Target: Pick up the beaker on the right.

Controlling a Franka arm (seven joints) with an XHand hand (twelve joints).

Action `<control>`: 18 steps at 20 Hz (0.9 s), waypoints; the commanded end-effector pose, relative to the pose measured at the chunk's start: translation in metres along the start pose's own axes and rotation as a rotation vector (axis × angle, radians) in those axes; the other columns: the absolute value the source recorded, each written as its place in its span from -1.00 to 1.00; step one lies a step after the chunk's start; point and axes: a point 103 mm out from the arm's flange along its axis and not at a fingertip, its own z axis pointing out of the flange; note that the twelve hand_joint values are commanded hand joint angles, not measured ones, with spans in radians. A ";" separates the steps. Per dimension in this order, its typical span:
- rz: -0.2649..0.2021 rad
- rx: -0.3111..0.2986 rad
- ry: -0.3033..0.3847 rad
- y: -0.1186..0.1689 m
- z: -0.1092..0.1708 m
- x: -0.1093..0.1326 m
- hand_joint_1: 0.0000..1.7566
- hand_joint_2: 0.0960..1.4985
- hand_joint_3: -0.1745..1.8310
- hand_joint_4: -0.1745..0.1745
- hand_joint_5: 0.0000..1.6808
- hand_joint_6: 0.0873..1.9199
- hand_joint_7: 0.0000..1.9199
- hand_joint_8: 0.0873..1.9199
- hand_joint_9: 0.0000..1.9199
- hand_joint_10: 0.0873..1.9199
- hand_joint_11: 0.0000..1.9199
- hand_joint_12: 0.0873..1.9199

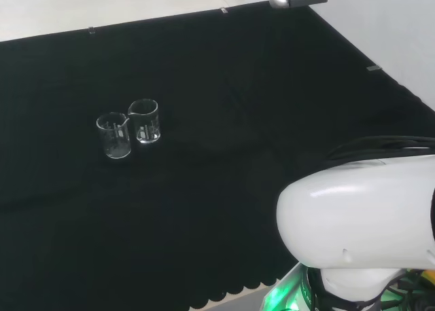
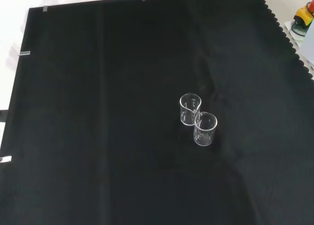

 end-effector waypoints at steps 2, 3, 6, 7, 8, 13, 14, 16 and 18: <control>0.000 -0.009 -0.005 0.001 0.000 -0.001 -0.96 0.44 -0.06 -0.21 -0.83 -0.95 -0.93 -0.50 -0.89 -0.40 -1.00 -0.07; 0.000 -0.008 -0.003 0.001 0.000 -0.001 -0.98 0.46 -0.07 -0.21 -0.82 -0.98 -0.93 -0.50 -0.89 -0.40 -1.00 -0.07; -0.001 -0.004 -0.002 0.002 0.001 -0.003 -0.99 0.48 -0.09 -0.21 -0.81 -1.00 -0.93 -0.51 -0.89 -0.40 -1.00 -0.07; -0.001 -0.004 -0.002 0.003 0.001 -0.004 -0.99 0.48 -0.09 -0.21 -0.81 -1.00 -0.93 -0.51 -0.89 -0.40 -1.00 -0.07; -0.001 -0.004 -0.003 0.003 0.001 -0.004 -0.99 0.48 -0.09 -0.21 -0.80 -1.00 -0.93 -0.51 -0.89 -0.40 -1.00 -0.07; 0.001 -0.005 -0.007 0.005 0.001 -0.002 -0.99 0.49 -0.09 -0.21 -0.80 -1.00 -0.93 -0.51 -0.89 -0.40 -1.00 -0.07; 0.002 -0.004 -0.006 0.005 0.002 -0.002 -0.99 0.49 -0.09 -0.21 -0.80 -1.00 -0.93 -0.51 -0.89 -0.40 -1.00 -0.07; 0.001 0.003 -0.005 0.006 0.003 -0.002 -0.99 0.49 -0.10 -0.21 -0.80 -1.00 -0.93 -0.51 -0.89 -0.40 -1.00 -0.07; 0.000 0.011 -0.008 0.009 0.009 -0.003 -0.99 0.49 -0.10 -0.21 -0.80 -1.00 -0.93 -0.51 -0.89 -0.40 -1.00 -0.07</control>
